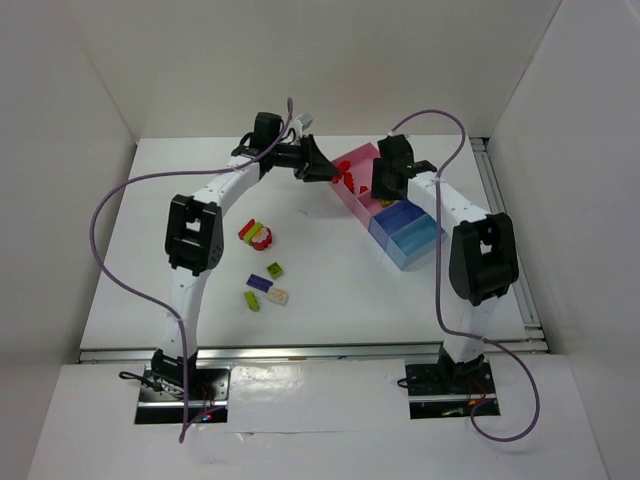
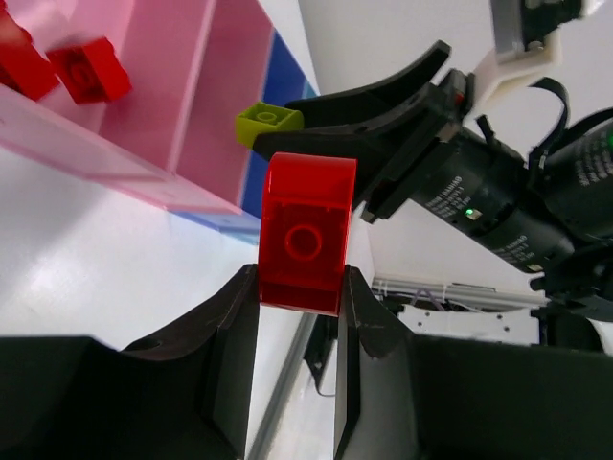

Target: Sort the legos into containers by color

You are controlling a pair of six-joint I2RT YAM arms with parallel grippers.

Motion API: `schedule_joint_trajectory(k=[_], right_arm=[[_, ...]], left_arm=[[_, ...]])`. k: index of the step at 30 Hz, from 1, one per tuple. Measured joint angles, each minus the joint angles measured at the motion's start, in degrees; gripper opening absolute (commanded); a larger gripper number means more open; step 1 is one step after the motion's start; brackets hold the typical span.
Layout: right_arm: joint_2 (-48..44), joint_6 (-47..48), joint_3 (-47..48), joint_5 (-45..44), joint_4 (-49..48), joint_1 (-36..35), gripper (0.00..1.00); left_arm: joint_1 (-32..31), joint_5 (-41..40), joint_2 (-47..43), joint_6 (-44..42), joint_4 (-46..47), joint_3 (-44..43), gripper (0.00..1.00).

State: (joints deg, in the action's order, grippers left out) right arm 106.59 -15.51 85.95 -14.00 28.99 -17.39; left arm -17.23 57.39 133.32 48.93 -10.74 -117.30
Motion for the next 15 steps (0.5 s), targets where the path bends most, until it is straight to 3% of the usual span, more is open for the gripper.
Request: schedule_joint_trajectory(k=[4,10,14,15], right_arm=[[2.8,0.2,1.1,0.1,-1.1,1.9,0.59],[4.5,1.3,1.9,3.1,-2.6,3.9,0.91],[4.5,1.7,1.9,4.6,-4.6,4.5,0.91],[4.5,1.7,1.9,4.8,-5.0,4.5,0.91]], left_arm=[[-1.0,-1.2,6.7,3.9,2.1,-5.8,0.00],[-2.4,-3.5,12.3,8.9,5.6,-9.4,0.00],[-2.9,-4.4,16.6,12.9,9.4,-14.6,0.00],[-3.1,-4.7,17.5,13.6,10.1,-15.8,0.07]])
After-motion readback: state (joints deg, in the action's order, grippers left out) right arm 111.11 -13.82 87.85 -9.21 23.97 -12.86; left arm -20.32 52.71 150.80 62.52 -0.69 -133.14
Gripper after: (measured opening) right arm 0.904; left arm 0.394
